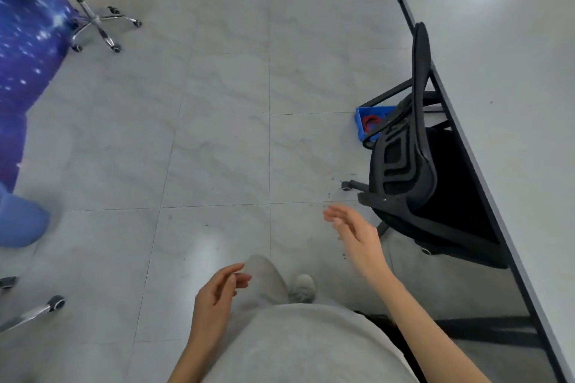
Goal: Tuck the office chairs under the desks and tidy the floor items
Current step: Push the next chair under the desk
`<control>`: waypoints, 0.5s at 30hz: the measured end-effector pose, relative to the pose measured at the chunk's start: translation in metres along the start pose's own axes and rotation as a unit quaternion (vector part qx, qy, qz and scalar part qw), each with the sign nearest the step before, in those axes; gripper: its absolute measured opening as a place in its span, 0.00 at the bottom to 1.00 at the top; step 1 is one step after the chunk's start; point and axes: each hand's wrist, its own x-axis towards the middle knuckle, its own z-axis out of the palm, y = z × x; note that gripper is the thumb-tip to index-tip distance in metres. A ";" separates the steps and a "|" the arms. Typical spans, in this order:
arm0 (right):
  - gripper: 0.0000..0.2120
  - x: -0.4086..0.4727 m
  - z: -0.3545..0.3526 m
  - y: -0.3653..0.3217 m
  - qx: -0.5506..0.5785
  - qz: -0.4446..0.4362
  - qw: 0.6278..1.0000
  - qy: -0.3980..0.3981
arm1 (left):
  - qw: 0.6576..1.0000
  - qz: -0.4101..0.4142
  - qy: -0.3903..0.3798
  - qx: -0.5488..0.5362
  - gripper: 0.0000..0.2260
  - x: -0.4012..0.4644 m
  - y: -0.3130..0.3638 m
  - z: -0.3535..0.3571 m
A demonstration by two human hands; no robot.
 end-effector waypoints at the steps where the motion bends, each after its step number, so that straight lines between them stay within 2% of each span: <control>1: 0.12 0.021 -0.001 -0.006 -0.004 -0.002 1.000 -0.004 | 1.000 -0.002 0.001 -0.002 0.18 0.019 0.008 0.002; 5: 0.13 0.095 -0.001 -0.011 -0.006 0.014 1.000 0.009 | 0.999 0.014 -0.035 0.010 0.13 0.114 0.048 0.015; 9: 0.12 0.148 -0.004 -0.004 -0.009 0.068 0.995 0.077 | 0.986 0.082 -0.130 0.065 0.13 0.230 0.109 0.030; 12: 0.11 0.174 -0.010 -0.006 -0.014 0.116 0.981 0.158 | 0.955 0.143 -0.233 0.114 0.13 0.309 0.172 0.051; 15: 0.12 0.189 -0.025 -0.023 -0.032 0.134 0.951 0.277 | 0.905 0.211 -0.334 0.158 0.11 0.364 0.236 0.089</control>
